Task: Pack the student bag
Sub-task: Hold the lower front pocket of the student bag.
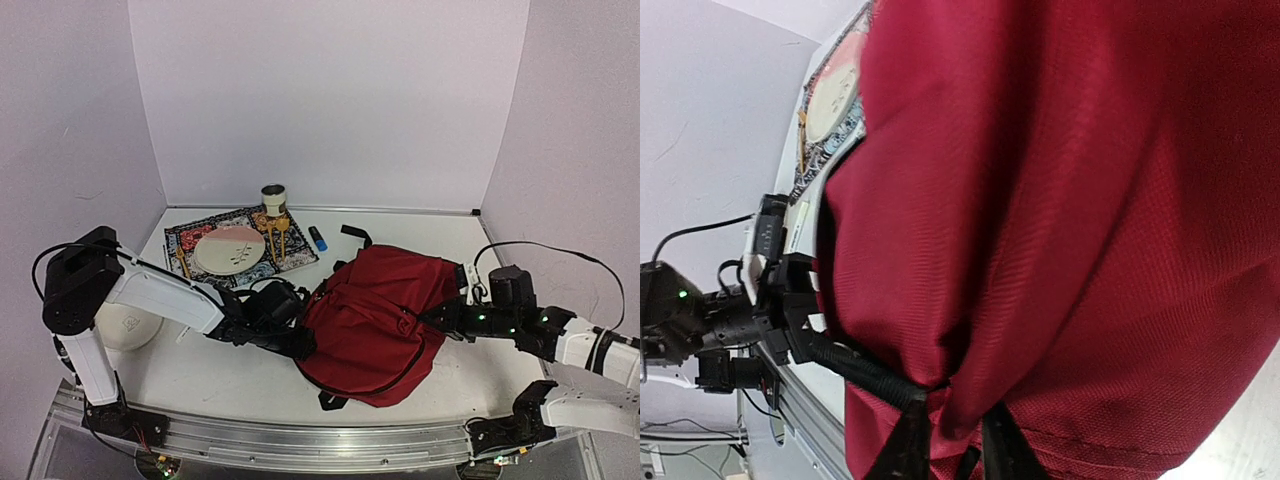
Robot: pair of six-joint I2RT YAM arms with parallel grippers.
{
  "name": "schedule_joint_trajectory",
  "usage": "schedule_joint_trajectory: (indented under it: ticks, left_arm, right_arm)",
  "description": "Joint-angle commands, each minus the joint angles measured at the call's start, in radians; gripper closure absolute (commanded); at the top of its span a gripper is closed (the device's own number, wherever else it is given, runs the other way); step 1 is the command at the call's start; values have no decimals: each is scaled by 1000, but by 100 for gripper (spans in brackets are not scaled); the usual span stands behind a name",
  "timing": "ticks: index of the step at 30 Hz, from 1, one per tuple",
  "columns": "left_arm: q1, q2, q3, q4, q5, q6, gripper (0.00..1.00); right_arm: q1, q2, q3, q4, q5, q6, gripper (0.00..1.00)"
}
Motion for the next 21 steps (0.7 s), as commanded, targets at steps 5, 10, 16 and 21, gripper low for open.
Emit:
schedule_joint_trajectory:
  ticks: [5, 10, 16, 21]
  left_arm:
    - [5, -142, -4, -102, -94, 1, 40]
    - [-32, -159, 150, -102, -113, 98, 37]
    - [-55, -113, 305, -92, -97, 196, 33]
    - [-75, -39, 425, -69, -68, 298, 31]
  right_arm:
    - [6, -71, 60, -23, 26, 17, 63]
    - [6, -107, 22, -12, 121, 76, 47]
    - [5, -183, -35, -26, 264, 160, 41]
    - [6, -70, -38, 70, 231, 147, 42]
